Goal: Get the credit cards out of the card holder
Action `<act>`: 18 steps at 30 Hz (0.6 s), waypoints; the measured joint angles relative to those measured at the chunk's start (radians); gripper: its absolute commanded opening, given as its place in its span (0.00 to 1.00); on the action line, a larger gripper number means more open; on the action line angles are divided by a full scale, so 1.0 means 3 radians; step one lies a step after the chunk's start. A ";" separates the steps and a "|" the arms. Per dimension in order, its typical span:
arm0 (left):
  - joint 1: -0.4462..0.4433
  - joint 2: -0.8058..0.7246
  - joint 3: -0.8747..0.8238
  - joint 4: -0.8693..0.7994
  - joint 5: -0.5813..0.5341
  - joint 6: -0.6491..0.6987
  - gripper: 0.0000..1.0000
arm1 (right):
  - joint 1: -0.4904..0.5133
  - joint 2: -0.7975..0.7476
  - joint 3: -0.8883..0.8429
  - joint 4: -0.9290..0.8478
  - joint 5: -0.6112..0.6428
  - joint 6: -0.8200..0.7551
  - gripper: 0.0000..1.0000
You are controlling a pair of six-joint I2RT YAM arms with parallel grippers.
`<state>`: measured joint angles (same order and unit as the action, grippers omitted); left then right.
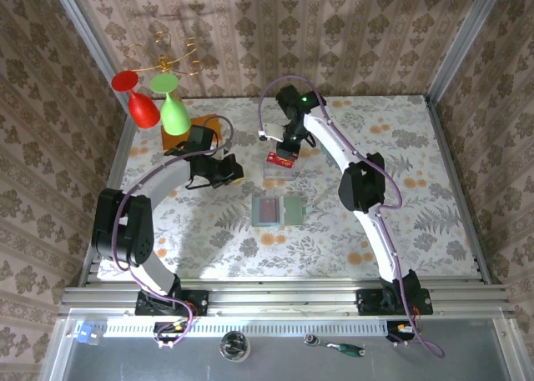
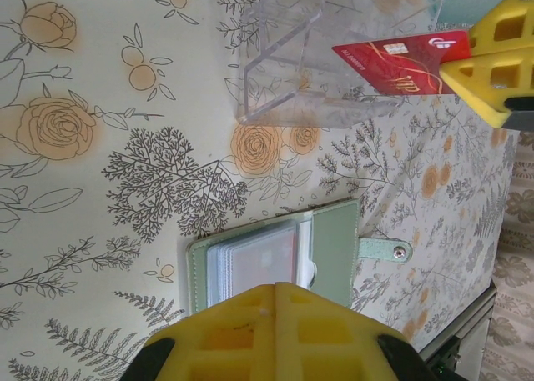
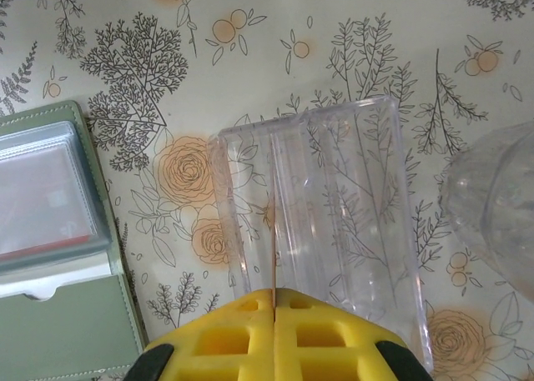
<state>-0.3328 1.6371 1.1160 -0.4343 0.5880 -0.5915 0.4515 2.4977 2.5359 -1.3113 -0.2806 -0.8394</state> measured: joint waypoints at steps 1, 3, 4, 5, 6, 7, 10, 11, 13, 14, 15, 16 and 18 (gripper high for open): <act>0.0009 0.0000 0.0000 0.0000 -0.0001 -0.0001 0.05 | 0.0000 0.0011 0.0000 -0.0001 -0.0018 -0.0005 0.00; 0.0027 0.0000 0.0000 0.0000 0.0000 -0.0010 0.05 | 0.0000 0.0034 0.0000 -0.0011 -0.0050 -0.0018 0.00; 0.0036 0.0003 0.0000 0.0001 0.0000 -0.0015 0.05 | 0.0000 0.0045 0.0000 -0.0020 -0.0064 -0.0024 0.00; 0.0046 0.0005 0.0000 0.0003 0.0001 -0.0020 0.05 | 0.0001 0.0053 0.0001 -0.0027 -0.0075 -0.0029 0.00; 0.0048 0.0011 -0.0001 0.0003 0.0001 -0.0022 0.05 | 0.0004 0.0066 0.0003 -0.0032 -0.0092 -0.0043 0.00; 0.0051 0.0014 -0.0003 0.0003 0.0005 -0.0022 0.05 | 0.0004 0.0076 0.0004 -0.0037 -0.0104 -0.0051 0.00; 0.0066 0.0028 -0.0004 0.0004 0.0018 -0.0022 0.05 | 0.0010 0.0121 0.0011 -0.0070 -0.0136 -0.0075 0.00; 0.0069 0.0032 -0.0006 0.0004 0.0025 -0.0022 0.05 | 0.0017 0.0141 0.0014 -0.0089 -0.0139 -0.0076 0.00; 0.0071 0.0033 -0.0018 0.0014 0.0034 -0.0022 0.05 | 0.0024 0.0175 0.0014 -0.0120 -0.0139 -0.0084 0.00; 0.0072 0.0033 -0.0033 0.0024 0.0038 -0.0022 0.05 | 0.0027 0.0189 0.0014 -0.0128 -0.0140 -0.0086 0.00; 0.0075 0.0033 -0.0043 0.0025 0.0041 -0.0022 0.05 | 0.0032 0.0202 0.0014 -0.0145 -0.0140 -0.0089 0.00; 0.0083 0.0033 -0.0058 0.0033 0.0048 -0.0022 0.05 | 0.0037 0.0206 0.0014 -0.0160 -0.0140 -0.0097 0.00; 0.0102 0.0034 -0.0092 0.0038 0.0062 -0.0022 0.05 | 0.0047 0.0215 0.0014 -0.0195 -0.0141 -0.0107 0.00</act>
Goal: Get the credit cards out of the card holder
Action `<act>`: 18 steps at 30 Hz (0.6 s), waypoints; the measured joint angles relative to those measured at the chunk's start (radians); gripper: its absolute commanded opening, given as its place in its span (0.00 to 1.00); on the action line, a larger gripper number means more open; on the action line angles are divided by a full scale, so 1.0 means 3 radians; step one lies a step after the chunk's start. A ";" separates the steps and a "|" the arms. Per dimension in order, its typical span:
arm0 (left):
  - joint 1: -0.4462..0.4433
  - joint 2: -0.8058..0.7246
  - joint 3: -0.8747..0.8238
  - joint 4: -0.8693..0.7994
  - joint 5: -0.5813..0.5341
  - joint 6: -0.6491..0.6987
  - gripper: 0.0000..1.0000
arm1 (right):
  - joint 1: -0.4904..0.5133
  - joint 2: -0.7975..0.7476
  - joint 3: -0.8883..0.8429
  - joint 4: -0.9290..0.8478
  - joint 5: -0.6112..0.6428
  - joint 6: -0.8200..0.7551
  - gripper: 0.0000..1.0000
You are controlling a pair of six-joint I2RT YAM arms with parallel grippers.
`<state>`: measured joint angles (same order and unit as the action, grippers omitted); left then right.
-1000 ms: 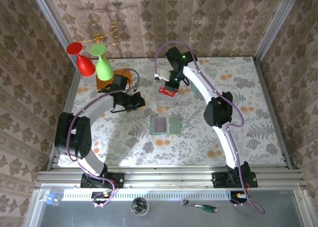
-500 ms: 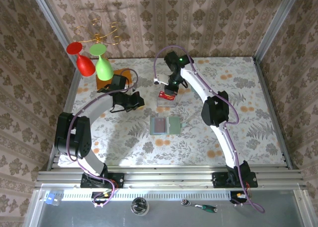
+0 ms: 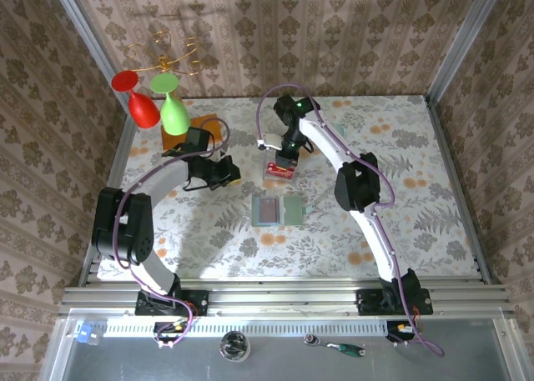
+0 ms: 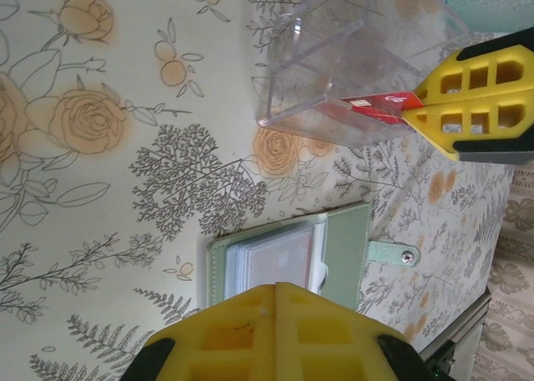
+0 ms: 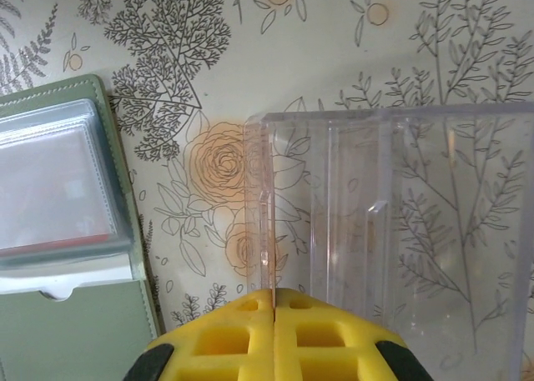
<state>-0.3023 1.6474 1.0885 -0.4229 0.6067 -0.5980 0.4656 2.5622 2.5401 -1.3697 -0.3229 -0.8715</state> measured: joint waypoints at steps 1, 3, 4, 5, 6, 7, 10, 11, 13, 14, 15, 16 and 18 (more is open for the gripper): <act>0.0009 0.0000 -0.0009 -0.0001 0.0001 0.0000 0.05 | 0.0001 0.0004 0.0000 -0.0009 0.0000 -0.0008 0.00; 0.0028 0.0000 -0.0024 -0.0001 0.0003 0.0000 0.05 | 0.0014 0.0017 0.0001 -0.0028 -0.0005 -0.0033 0.00; 0.0033 0.0000 -0.0028 -0.0001 0.0006 0.0000 0.05 | 0.0017 0.0019 0.0001 -0.0037 -0.0011 -0.0043 0.00; 0.0036 0.0000 -0.0031 0.0000 0.0011 0.0000 0.05 | 0.0022 0.0022 0.0001 -0.0046 -0.0011 -0.0053 0.02; 0.0043 0.0000 -0.0032 0.0000 0.0014 0.0000 0.05 | 0.0024 0.0022 0.0004 -0.0062 -0.0015 -0.0058 0.04; 0.0050 0.0000 -0.0034 0.0001 0.0020 0.0000 0.05 | 0.0028 0.0027 0.0009 -0.0076 -0.0019 -0.0065 0.06; 0.0055 0.0000 -0.0041 0.0004 0.0027 0.0000 0.05 | 0.0045 0.0046 0.0032 -0.0102 -0.0020 -0.0078 0.14; 0.0055 0.0000 -0.0043 0.0008 0.0028 0.0000 0.05 | 0.0051 0.0058 0.0039 -0.0118 -0.0022 -0.0081 0.15; 0.0055 0.0000 -0.0046 0.0010 0.0029 0.0000 0.05 | 0.0070 0.0092 0.0039 -0.0145 -0.0022 -0.0090 0.17; 0.0055 0.0000 -0.0047 0.0010 0.0037 0.0000 0.05 | 0.0079 0.0111 0.0039 -0.0151 -0.0024 -0.0093 0.18; 0.0053 0.0000 -0.0048 0.0010 0.0038 0.0000 0.05 | 0.0085 0.0122 0.0039 -0.0151 -0.0025 -0.0093 0.18; 0.0055 0.0000 -0.0051 0.0010 0.0039 0.0000 0.05 | 0.0089 0.0122 0.0039 -0.0153 -0.0024 -0.0094 0.19; 0.0055 0.0000 -0.0064 0.0014 0.0041 0.0000 0.05 | 0.0098 0.0123 0.0039 -0.0163 -0.0024 -0.0094 0.20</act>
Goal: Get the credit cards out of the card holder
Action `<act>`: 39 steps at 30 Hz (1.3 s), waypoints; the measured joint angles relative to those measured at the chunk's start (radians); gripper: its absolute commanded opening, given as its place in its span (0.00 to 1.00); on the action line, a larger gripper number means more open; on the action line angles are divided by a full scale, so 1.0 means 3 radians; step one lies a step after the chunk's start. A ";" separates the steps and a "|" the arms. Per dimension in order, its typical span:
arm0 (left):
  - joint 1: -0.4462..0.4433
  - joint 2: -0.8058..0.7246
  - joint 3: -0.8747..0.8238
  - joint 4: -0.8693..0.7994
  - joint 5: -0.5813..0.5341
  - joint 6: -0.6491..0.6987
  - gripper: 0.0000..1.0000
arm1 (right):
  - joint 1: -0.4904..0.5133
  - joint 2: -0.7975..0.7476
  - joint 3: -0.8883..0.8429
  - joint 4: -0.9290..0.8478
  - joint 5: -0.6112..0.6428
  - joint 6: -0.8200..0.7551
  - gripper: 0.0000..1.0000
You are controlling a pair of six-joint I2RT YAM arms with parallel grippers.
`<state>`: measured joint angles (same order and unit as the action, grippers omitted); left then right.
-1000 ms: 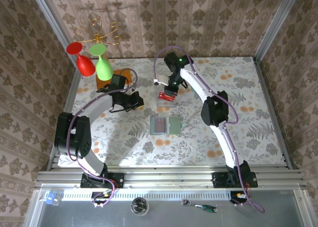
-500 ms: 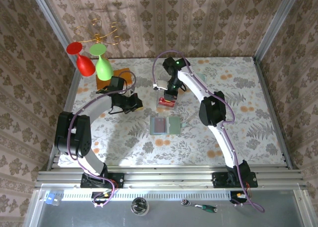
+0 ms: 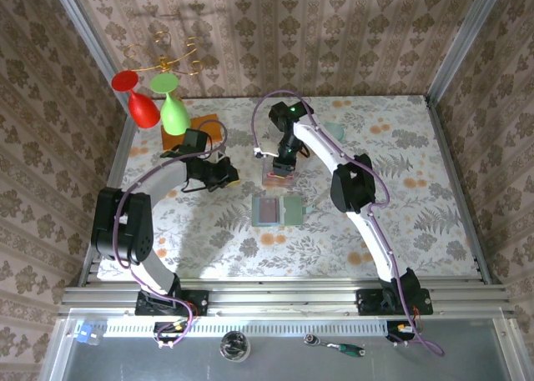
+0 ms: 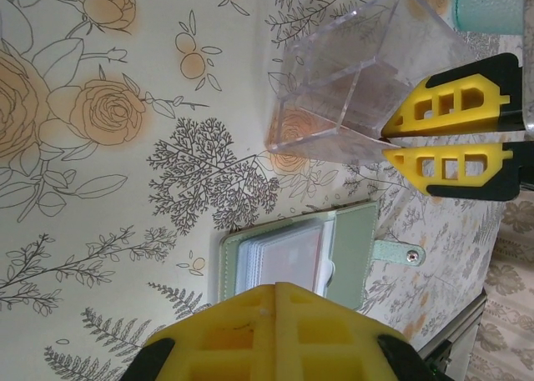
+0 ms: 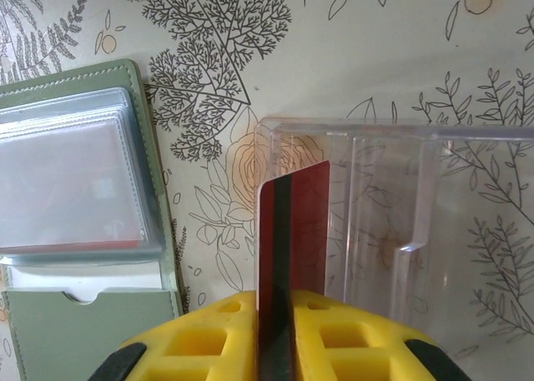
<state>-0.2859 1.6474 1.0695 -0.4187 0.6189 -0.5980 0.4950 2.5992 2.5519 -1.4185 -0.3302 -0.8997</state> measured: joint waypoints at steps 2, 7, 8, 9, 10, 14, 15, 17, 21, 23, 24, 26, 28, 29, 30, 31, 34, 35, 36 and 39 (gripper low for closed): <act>0.0000 0.0000 -0.0017 0.0000 0.0001 0.0000 0.05 | 0.0001 -0.0001 0.0000 -0.0006 0.0001 0.0000 0.20; 0.0000 0.0000 -0.0031 0.0000 0.0009 0.0000 0.05 | 0.0001 -0.0001 0.0000 0.0009 0.0003 0.0011 0.19; 0.0000 0.0000 -0.0031 0.0001 0.0010 0.0000 0.05 | 0.0001 -0.0001 0.0000 0.0019 0.0003 0.0018 0.19; 0.0000 0.0000 -0.0031 0.0000 0.0009 0.0000 0.05 | 0.0001 -0.0001 0.0000 0.0029 0.0004 0.0019 0.19; 0.0000 0.0000 -0.0031 0.0001 0.0010 0.0000 0.05 | 0.0001 -0.0003 0.0000 0.0046 0.0008 0.0025 0.20; 0.0000 0.0000 -0.0031 0.0013 0.0010 -0.0001 0.05 | 0.0001 -0.0052 -0.0043 0.0196 0.0072 0.0048 0.21; 0.0000 0.0000 -0.0031 0.0014 0.0010 -0.0001 0.05 | 0.0001 -0.0081 -0.0067 0.0248 0.0099 0.0055 0.21; 0.0000 0.0000 -0.0031 0.0017 0.0010 -0.0001 0.05 | 0.0001 -0.0144 -0.0114 0.0340 0.0148 0.0067 0.21; 0.0000 0.0000 -0.0032 0.0022 0.0010 -0.0001 0.05 | 0.0001 -0.0262 -0.0153 0.0470 0.0220 0.0100 0.21; 0.0000 0.0000 -0.0032 0.0023 0.0010 -0.0001 0.05 | 0.0001 -0.0304 -0.0164 0.0519 0.0254 0.0112 0.20; 0.0000 0.0000 -0.0032 0.0023 0.0010 -0.0001 0.05 | 0.0001 -0.0319 -0.0173 0.0544 0.0284 0.0118 0.19; 0.0000 0.0000 -0.0032 0.0023 0.0010 -0.0001 0.05 | 0.0001 -0.0340 -0.0191 0.0581 0.0336 0.0131 0.17; 0.0000 0.0000 -0.0032 0.0023 0.0010 -0.0001 0.05 | 0.0001 -0.0341 -0.0211 0.0615 0.0389 0.0135 0.15; 0.0000 0.0000 -0.0032 0.0023 0.0010 -0.0001 0.05 | 0.0001 -0.0341 -0.0231 0.0628 0.0401 0.0141 0.14; 0.0000 0.0000 -0.0033 0.0024 0.0010 -0.0001 0.05 | 0.0001 -0.0341 -0.0252 0.0633 0.0408 0.0144 0.14; 0.0000 0.0000 -0.0033 0.0024 0.0010 -0.0001 0.05 | 0.0001 -0.0341 -0.0275 0.0637 0.0417 0.0144 0.14; 0.0000 0.0000 -0.0033 0.0027 0.0010 -0.0001 0.05 | 0.0001 -0.0341 -0.0359 0.0670 0.0459 0.0146 0.14; 0.0000 0.0000 -0.0033 0.0029 0.0010 -0.0001 0.05 | 0.0001 -0.0341 -0.0395 0.0692 0.0468 0.0151 0.16; 0.0000 0.0000 -0.0038 0.0041 0.0010 -0.0001 0.05 | 0.0001 -0.0341 -0.0423 0.0702 0.0477 0.0155 0.17; 0.0000 0.0000 -0.0058 0.0058 0.0010 -0.0001 0.05 | 0.0001 -0.0343 -0.0470 0.0734 0.0483 0.0177 0.22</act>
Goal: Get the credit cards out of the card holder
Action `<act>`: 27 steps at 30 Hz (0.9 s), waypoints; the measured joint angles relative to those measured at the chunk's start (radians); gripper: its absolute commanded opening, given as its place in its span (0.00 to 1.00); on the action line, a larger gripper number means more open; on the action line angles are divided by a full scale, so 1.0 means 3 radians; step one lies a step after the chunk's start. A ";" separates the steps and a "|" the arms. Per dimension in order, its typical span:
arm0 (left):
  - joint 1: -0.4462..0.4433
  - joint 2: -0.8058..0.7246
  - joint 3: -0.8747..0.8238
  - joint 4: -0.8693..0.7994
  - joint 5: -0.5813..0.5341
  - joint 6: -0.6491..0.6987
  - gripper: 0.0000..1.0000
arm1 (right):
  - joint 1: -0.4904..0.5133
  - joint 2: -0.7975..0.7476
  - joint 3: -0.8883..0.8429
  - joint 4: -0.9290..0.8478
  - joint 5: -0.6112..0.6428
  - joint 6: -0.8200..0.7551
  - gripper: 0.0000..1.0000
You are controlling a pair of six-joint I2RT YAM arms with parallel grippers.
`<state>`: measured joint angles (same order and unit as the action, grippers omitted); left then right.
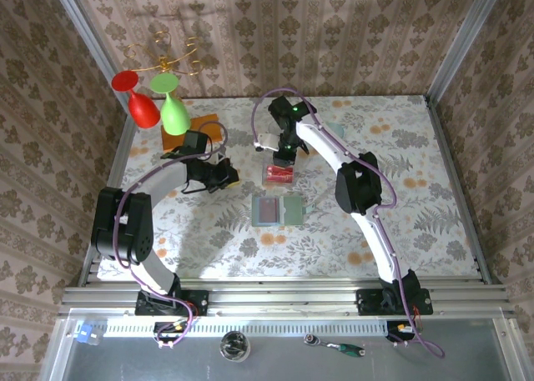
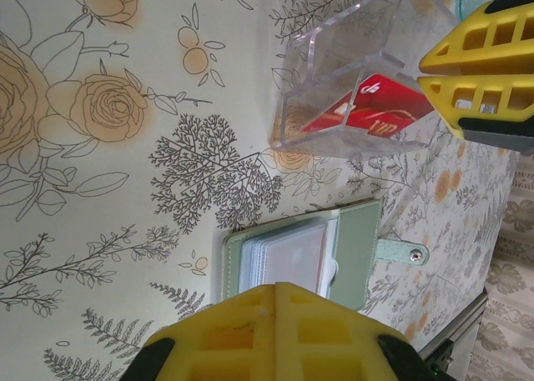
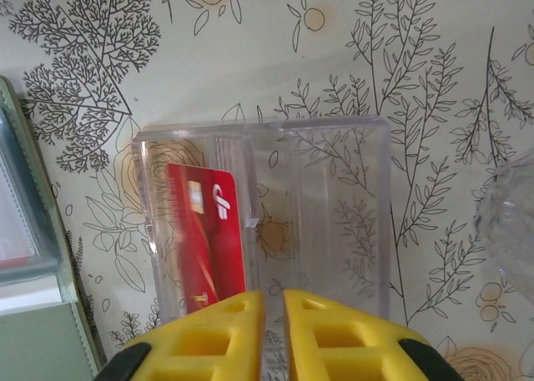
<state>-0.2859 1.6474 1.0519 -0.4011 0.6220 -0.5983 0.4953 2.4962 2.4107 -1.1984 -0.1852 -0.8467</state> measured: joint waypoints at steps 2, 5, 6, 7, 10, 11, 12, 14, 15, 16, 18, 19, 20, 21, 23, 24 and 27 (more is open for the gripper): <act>0.0000 0.0000 -0.0006 0.0003 0.0000 0.0000 0.05 | 0.0000 -0.0015 -0.0017 0.0028 0.0001 0.0018 0.24; 0.0000 0.0000 -0.0009 0.0004 0.0000 -0.0001 0.05 | 0.0000 -0.0022 -0.0055 0.0051 0.0001 0.0031 0.24; 0.0000 0.0000 -0.0009 0.0005 0.0000 -0.0003 0.05 | 0.0000 -0.0027 -0.0058 0.0053 0.0004 0.0031 0.24; 0.0000 0.0000 -0.0009 0.0006 0.0000 -0.0009 0.05 | 0.0000 -0.0032 -0.0060 0.0065 0.0011 0.0038 0.24; 0.0000 0.0000 -0.0009 0.0015 0.0000 -0.0015 0.05 | 0.0000 -0.0072 -0.0125 0.0135 0.0048 0.0056 0.24; 0.0000 0.0000 -0.0009 0.0015 0.0000 -0.0023 0.05 | 0.0000 -0.0098 -0.0161 0.0167 0.0058 0.0069 0.24; -0.0001 0.0000 -0.0009 0.0015 0.0000 -0.0025 0.05 | 0.0001 -0.0128 -0.0209 0.0205 0.0070 0.0089 0.24; -0.0001 0.0000 -0.0010 0.0027 0.0000 -0.0033 0.05 | 0.0001 -0.0205 -0.0308 0.0306 0.0086 0.0158 0.25; -0.0001 0.0000 -0.0011 0.0046 0.0000 -0.0039 0.05 | 0.0003 -0.0248 -0.0360 0.0364 0.0090 0.0217 0.25; -0.0005 0.0000 -0.0013 0.0064 0.0000 -0.0051 0.05 | 0.0008 -0.0289 -0.0404 0.0413 0.0099 0.0263 0.26; -0.0022 0.0000 -0.0019 0.0120 -0.0003 -0.0080 0.05 | 0.0015 -0.0423 -0.0590 0.0591 0.0116 0.0412 0.27; -0.0033 0.0000 -0.0023 0.0146 -0.0003 -0.0094 0.05 | 0.0020 -0.0491 -0.0679 0.0657 0.0131 0.0484 0.27; -0.0052 0.0000 -0.0027 0.0168 -0.0004 -0.0107 0.05 | 0.0031 -0.0585 -0.0813 0.0760 0.0146 0.0577 0.27; -0.0075 0.0000 -0.0032 0.0189 -0.0004 -0.0121 0.05 | 0.0041 -0.0682 -0.0955 0.0858 0.0159 0.0674 0.28; -0.0117 0.0000 -0.0037 0.0211 -0.0005 -0.0128 0.05 | 0.0067 -0.0875 -0.1241 0.1066 0.0182 0.0879 0.30; -0.0135 0.0000 -0.0037 0.0224 -0.0008 -0.0137 0.05 | 0.0083 -0.0984 -0.1404 0.1175 0.0196 0.0999 0.30; -0.0196 0.0000 -0.0037 0.0271 -0.0034 -0.0159 0.05 | 0.0126 -0.1288 -0.1829 0.1467 0.0230 0.1395 0.32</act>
<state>-0.3447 1.6474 1.0409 -0.3199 0.6117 -0.6460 0.5331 2.1098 1.8622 -0.7582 -0.1162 -0.4282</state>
